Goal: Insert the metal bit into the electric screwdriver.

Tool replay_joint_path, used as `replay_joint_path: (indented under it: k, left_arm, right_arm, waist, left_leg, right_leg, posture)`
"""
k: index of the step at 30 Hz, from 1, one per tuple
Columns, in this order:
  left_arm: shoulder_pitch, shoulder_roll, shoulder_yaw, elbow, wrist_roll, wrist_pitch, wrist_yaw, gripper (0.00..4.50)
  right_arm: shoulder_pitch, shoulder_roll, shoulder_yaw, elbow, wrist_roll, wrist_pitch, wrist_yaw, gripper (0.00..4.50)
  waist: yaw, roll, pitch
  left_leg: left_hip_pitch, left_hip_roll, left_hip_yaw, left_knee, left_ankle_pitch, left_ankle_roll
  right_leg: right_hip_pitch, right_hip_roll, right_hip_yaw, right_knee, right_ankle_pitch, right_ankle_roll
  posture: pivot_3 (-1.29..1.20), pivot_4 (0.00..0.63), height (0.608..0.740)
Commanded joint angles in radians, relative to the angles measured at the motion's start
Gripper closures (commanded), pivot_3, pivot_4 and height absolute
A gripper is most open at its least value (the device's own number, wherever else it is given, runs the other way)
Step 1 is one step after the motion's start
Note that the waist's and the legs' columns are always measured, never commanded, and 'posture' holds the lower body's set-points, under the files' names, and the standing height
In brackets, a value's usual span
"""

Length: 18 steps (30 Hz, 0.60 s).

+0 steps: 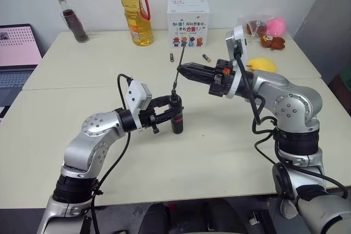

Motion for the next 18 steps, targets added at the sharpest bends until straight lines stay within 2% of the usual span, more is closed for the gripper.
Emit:
replay_joint_path:
  k: [1, 18]
  left_arm:
    - [0.018, 0.019, -0.010, -0.002, 0.021, 0.015, 0.002, 2.86]
    - [0.029, 0.020, -0.030, -0.016, 0.026, 0.017, -0.001, 2.86]
  right_arm:
    - [-0.004, -0.021, 0.043, -0.021, 0.001, -0.031, 0.049, 4.44]
    - [-0.085, -0.098, 0.165, 0.089, -0.086, -0.165, 0.237, 4.44]
  waist:
    - [0.000, 0.000, 0.000]
    - [0.001, 0.000, 0.000]
  left_leg:
    - [0.000, 0.000, 0.000, 0.000, 0.000, 0.000]
    - [0.000, 0.000, 0.000, 0.000, 0.000, 0.000]
  right_leg:
    - [0.000, 0.000, 0.000, 0.000, 0.000, 0.000]
    - [0.001, 0.000, 0.000, -0.002, 0.000, 0.000]
  posture:
    - [0.00, 0.150, 0.740]
    - [0.00, 0.150, 0.740]
